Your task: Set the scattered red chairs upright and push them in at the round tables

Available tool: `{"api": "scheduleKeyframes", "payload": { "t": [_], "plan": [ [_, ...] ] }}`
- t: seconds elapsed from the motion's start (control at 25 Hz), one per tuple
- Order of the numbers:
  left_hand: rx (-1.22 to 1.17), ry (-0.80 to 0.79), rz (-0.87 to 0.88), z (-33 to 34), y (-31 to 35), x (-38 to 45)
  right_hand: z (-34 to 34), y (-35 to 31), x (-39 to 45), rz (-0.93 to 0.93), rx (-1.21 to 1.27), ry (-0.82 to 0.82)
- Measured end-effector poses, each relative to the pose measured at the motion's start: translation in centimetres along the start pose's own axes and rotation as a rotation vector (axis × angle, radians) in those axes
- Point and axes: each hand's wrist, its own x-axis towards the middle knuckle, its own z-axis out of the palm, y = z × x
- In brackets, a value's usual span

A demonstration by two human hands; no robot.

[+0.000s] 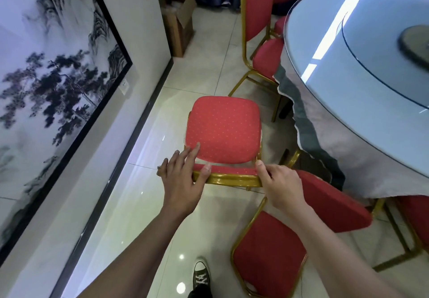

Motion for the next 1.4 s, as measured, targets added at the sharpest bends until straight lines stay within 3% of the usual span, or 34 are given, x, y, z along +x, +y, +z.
{"api": "scheduleKeyframes", "payload": {
  "t": [0.36, 0.56, 0.92, 1.16, 1.4],
  "plan": [
    [-0.025, -0.072, 0.069, -1.4, 0.1, 7.7, -1.0, -2.4, 5.6, 0.13, -0.016, -0.03],
    [0.032, -0.2, 0.143, -2.8, -0.3, 13.5, -0.6, -4.5, 6.3, 0.276, 0.0, -0.018],
    [0.051, -0.272, 0.193, -3.4, -1.0, 16.9, 0.8, -5.4, 7.7, 0.217, 0.136, 0.29],
    [0.067, -0.353, 0.294, -4.6, -2.3, 23.6, 2.1, -8.2, 11.0, 0.275, 0.17, 0.364],
    [0.112, -0.475, 0.388, -6.6, -3.6, 32.1, 4.6, -12.6, 15.1, 0.438, 0.136, 0.303]
  ]
}}
